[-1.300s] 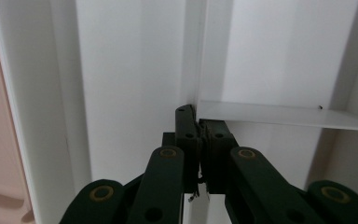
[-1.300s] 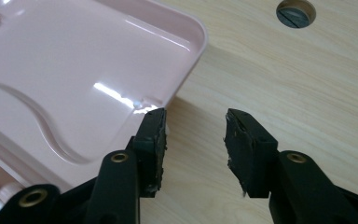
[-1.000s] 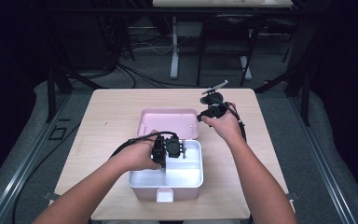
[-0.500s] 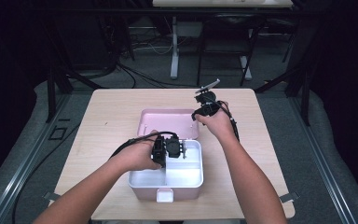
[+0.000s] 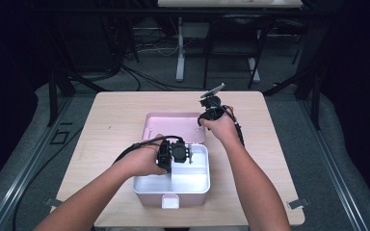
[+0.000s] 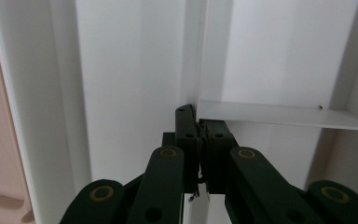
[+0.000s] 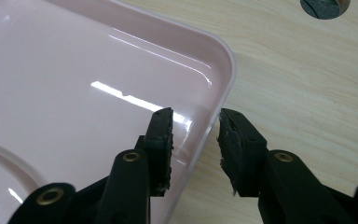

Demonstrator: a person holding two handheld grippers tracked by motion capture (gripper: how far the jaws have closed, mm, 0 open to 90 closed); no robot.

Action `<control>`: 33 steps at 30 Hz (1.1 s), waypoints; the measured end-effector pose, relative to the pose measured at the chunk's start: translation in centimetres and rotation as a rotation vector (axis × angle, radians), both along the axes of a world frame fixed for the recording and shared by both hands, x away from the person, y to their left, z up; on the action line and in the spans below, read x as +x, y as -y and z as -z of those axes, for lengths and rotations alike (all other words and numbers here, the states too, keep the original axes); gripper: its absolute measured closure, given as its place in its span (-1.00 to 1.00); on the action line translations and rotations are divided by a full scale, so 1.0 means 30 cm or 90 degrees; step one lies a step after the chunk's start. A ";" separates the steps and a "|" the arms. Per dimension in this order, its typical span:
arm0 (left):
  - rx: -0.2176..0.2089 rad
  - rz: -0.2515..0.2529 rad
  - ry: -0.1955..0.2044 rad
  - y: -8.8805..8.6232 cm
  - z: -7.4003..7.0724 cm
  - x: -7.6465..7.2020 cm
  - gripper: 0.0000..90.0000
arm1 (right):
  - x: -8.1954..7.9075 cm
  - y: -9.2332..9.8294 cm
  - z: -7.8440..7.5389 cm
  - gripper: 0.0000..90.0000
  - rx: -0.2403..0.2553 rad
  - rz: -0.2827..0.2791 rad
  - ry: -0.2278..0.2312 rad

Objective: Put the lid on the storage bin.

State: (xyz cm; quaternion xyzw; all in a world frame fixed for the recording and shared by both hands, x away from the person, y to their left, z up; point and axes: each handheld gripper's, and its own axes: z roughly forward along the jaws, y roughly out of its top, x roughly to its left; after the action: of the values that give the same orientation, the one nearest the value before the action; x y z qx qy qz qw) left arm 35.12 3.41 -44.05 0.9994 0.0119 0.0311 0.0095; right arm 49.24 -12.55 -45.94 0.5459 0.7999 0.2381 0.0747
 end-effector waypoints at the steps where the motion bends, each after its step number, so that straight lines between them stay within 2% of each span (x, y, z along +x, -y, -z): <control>1: 0.000 0.000 0.000 0.000 0.000 0.000 0.93 | 0.000 -0.001 0.002 0.48 -0.006 0.005 0.001; 2: 0.000 -0.001 0.001 0.000 0.000 0.000 0.93 | 0.000 -0.002 0.005 0.50 -0.013 0.013 0.002; 3: 0.000 0.000 0.001 0.000 0.000 0.000 0.93 | 0.001 -0.002 0.011 0.52 -0.004 0.014 0.009; 4: 0.000 0.000 0.000 0.000 0.000 0.000 0.93 | 0.001 0.000 0.007 0.53 -0.011 0.013 -0.008; 5: 0.000 0.000 0.000 0.000 0.000 0.000 0.93 | 0.000 -0.001 0.013 0.54 -0.007 0.019 -0.003; 8: 0.000 0.000 0.000 0.000 0.000 0.000 0.93 | -0.002 0.005 0.009 0.59 -0.007 0.022 -0.020; 9: 0.000 0.000 0.000 0.000 0.000 0.001 0.93 | -0.004 0.003 0.016 0.60 0.001 0.030 -0.004; 10: 0.000 -0.001 -0.004 0.000 0.000 0.001 0.93 | -0.005 0.006 0.009 0.62 -0.006 0.027 -0.021; 14: 0.000 0.000 -0.004 0.000 0.000 0.002 0.93 | -0.007 0.007 0.012 0.63 0.006 0.039 -0.019; 15: 0.000 0.000 -0.004 0.000 0.000 0.002 0.93 | -0.008 0.008 0.006 0.63 0.002 0.036 -0.037; 16: 0.000 0.000 -0.004 0.000 0.000 0.002 0.93 | -0.009 0.005 0.011 0.63 0.009 0.041 -0.026; 17: 0.000 0.000 -0.004 0.000 0.000 0.002 0.93 | -0.010 0.004 0.011 0.63 0.008 0.041 -0.026; 20: 0.000 0.000 -0.004 0.000 0.000 0.002 0.93 | -0.012 0.004 0.007 0.64 0.002 0.044 -0.046; 21: 0.000 0.000 -0.004 0.000 0.000 0.002 0.93 | -0.012 0.004 0.012 0.66 0.012 0.051 -0.038; 22: 0.000 0.000 -0.004 0.000 0.000 0.002 0.93 | -0.011 0.007 0.007 0.68 0.008 0.050 -0.054; 23: 0.000 0.000 -0.004 0.000 0.000 0.002 0.93 | -0.011 0.007 0.012 0.71 0.015 0.054 -0.044; 24: 0.000 0.000 -0.004 0.000 0.000 0.002 0.93 | -0.010 0.011 0.006 0.74 0.009 0.052 -0.058; 25: 0.000 0.000 -0.005 0.000 0.000 0.002 0.93 | -0.010 0.014 0.005 0.74 0.012 0.052 -0.061; 26: 0.001 0.000 -0.005 0.000 0.000 0.002 0.93 | -0.011 0.013 0.010 0.75 0.020 0.060 -0.048; 27: 0.001 0.001 -0.005 0.000 0.000 0.002 0.93 | -0.010 0.016 0.003 0.76 0.018 0.059 -0.066; 33: 0.001 0.001 -0.005 0.001 0.000 0.002 0.93 | -0.012 0.015 -0.001 0.79 0.027 0.080 -0.073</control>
State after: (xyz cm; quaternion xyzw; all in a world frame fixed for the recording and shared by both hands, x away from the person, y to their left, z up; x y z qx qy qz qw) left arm 35.20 3.39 -44.05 0.9995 0.0113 0.0271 0.0090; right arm 48.89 -13.01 -45.91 0.6092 0.7618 0.2182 0.0317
